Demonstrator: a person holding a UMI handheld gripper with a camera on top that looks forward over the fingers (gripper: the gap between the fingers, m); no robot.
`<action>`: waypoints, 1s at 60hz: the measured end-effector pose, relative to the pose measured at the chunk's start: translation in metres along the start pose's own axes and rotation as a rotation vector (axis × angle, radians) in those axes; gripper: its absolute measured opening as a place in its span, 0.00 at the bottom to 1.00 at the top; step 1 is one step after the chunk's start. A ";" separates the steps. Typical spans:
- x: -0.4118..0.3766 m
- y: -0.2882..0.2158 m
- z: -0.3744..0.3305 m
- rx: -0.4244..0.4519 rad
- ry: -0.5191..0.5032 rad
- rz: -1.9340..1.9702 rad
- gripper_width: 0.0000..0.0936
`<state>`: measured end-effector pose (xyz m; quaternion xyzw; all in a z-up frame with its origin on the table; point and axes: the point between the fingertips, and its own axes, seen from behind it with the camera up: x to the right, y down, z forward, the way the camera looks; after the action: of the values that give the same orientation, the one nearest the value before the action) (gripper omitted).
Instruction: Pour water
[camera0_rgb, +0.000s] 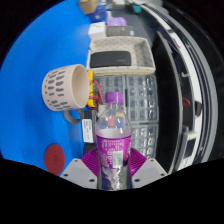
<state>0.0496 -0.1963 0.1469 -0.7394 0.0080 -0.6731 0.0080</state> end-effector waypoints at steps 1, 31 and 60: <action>0.001 -0.001 0.001 -0.001 0.003 -0.031 0.37; 0.022 -0.042 0.018 0.032 0.106 -0.604 0.37; 0.035 -0.010 -0.005 0.060 -0.073 0.664 0.39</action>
<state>0.0476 -0.1872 0.1820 -0.7195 0.2284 -0.6068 0.2488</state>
